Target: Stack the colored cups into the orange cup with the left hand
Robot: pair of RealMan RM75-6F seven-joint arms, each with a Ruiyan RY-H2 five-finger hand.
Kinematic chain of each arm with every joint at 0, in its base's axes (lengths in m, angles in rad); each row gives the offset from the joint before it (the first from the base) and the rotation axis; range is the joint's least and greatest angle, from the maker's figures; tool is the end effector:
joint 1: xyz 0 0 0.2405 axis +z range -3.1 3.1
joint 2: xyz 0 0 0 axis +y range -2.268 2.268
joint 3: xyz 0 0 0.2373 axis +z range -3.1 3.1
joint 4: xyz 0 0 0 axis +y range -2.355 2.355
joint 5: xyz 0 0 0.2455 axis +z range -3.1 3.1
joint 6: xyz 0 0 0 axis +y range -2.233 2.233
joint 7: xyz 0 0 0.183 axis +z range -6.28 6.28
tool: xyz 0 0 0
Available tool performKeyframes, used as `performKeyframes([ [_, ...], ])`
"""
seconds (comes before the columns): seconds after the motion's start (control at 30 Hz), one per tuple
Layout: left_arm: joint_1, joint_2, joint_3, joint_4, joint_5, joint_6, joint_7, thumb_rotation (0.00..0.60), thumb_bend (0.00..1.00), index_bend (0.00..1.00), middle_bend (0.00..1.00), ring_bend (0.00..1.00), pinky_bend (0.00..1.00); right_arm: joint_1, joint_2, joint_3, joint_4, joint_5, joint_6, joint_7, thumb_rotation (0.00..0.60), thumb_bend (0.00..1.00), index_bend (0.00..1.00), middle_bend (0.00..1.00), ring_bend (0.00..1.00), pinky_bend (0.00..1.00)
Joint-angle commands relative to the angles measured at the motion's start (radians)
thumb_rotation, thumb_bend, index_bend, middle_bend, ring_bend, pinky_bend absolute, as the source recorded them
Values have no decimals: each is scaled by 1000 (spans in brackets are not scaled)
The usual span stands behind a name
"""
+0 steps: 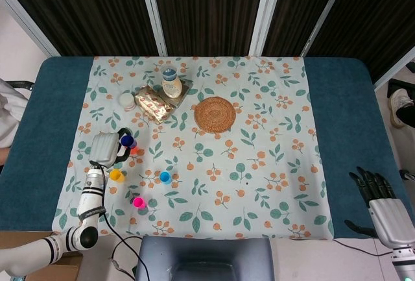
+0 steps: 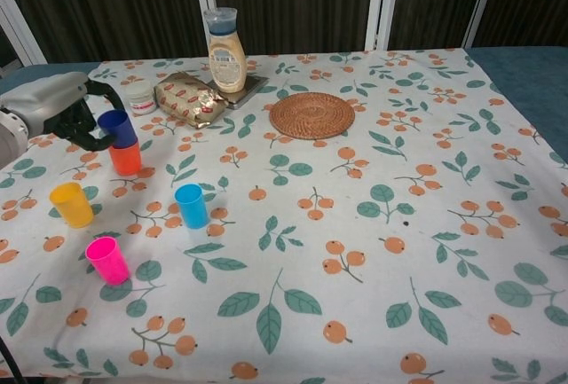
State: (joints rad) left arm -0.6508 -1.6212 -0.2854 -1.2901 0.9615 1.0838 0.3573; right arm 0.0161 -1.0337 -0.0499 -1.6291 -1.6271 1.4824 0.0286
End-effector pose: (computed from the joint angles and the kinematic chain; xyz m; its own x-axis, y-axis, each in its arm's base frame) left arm -0.1954 0.4122 -0.0236 0.3645 0.1195 0.9235 0.9311 -0.0347 -0.3630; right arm -0.3171 -0.1739 0.1174 0.4371 -0.1321 0.8897 -0.8994 -0.0638 0.4324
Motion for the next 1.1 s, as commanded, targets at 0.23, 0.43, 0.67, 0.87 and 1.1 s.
performKeyframes([
  [0.23,9,39,21,-52,0,-12,17,600,372,0,1000,1000,1000,1,-2,0,-1,1,-3,-6,600,185,0,0,0,0],
  [0.43,60,127,76,-217,97,40,-14,600,365,0,1000,1000,1000,1,-3,-2,-1,-1,-5,-10,600,185,0,0,0,0],
  [0.67,131,240,164,-382,176,54,-65,600,360,102,1000,1000,1000,0,-3,-6,0,-10,-2,-8,600,185,0,0,0,0],
  [0.87,149,241,196,-367,178,44,-67,600,360,147,1000,1000,1000,-1,-4,-9,0,-16,-1,-8,600,185,0,0,0,0],
  [1.1,160,202,216,-282,156,23,-63,600,358,248,1000,1000,1000,-1,-3,-10,1,-17,1,-7,600,185,0,0,0,0],
])
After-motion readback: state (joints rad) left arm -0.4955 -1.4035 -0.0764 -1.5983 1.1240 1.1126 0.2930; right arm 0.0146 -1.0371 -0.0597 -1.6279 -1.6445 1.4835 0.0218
